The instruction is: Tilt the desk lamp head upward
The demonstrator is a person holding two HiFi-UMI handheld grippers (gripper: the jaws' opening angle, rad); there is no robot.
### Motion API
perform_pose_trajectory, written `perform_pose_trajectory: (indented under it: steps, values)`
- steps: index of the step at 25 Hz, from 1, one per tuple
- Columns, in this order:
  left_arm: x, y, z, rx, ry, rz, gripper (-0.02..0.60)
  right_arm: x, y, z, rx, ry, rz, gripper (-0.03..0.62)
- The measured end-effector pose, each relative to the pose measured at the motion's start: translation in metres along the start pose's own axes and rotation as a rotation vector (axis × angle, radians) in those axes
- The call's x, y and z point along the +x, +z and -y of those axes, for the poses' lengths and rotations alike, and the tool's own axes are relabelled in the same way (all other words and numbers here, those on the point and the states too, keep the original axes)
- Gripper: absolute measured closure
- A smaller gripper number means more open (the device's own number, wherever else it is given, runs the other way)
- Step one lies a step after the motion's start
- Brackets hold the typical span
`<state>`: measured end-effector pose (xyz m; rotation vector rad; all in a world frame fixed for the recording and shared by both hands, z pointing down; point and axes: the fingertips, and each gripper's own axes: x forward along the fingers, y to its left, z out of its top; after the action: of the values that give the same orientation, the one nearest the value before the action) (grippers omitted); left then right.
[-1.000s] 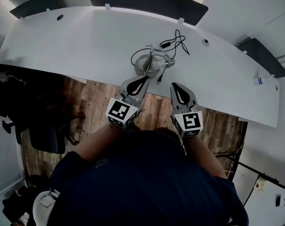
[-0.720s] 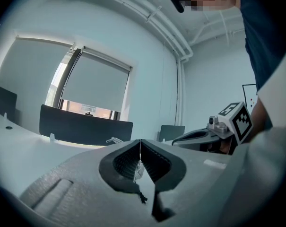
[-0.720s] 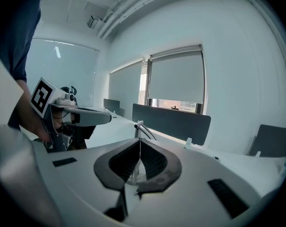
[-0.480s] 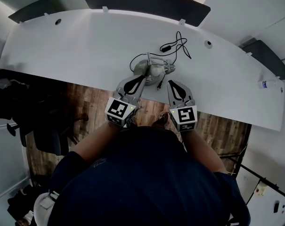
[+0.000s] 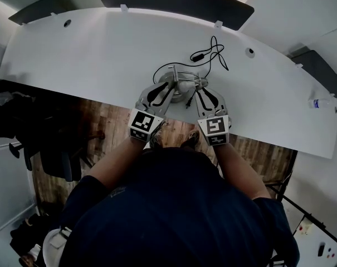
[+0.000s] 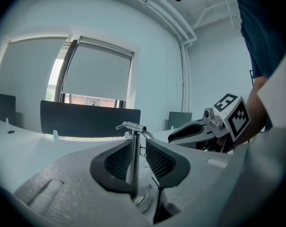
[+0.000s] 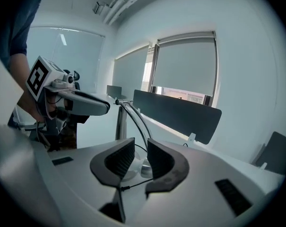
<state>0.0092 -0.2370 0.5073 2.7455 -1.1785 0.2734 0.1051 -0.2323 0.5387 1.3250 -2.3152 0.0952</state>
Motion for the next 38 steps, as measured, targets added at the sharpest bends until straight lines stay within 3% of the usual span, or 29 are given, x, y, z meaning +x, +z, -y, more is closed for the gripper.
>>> perform_pose_trajectory:
  steps: [5,9,11,18,22,25,31,38]
  values:
    - [0.017,-0.01,-0.008,0.016,0.009,-0.032,0.458,0.023,-0.01,0.008,-0.048,-0.029,-0.041,0.462]
    - [0.027,-0.011,-0.013,0.077,0.02,-0.061,0.445,0.037,-0.014,0.012,-0.103,-0.047,-0.066,0.444]
    - [0.032,-0.01,-0.012,0.064,0.01,-0.044,0.444,0.043,-0.018,0.013,-0.117,-0.05,-0.083,0.437]
    - [0.047,-0.013,-0.011,0.083,-0.018,-0.03,0.445,0.065,-0.029,0.017,-0.182,-0.085,-0.129,0.439]
    - [0.053,-0.008,-0.011,0.136,-0.013,-0.026,0.45,0.07,-0.029,0.023,-0.183,-0.129,-0.134,0.503]
    - [0.053,-0.005,-0.012,0.171,-0.009,-0.036,0.462,0.07,-0.03,0.025,-0.195,-0.148,-0.127,0.505]
    - [0.052,-0.01,-0.011,0.133,-0.039,-0.01,0.465,0.066,-0.027,0.028,-0.222,-0.151,-0.145,0.507]
    - [0.052,-0.011,-0.011,0.113,-0.031,-0.013,0.466,0.057,-0.014,0.045,-0.348,-0.216,-0.173,0.51]
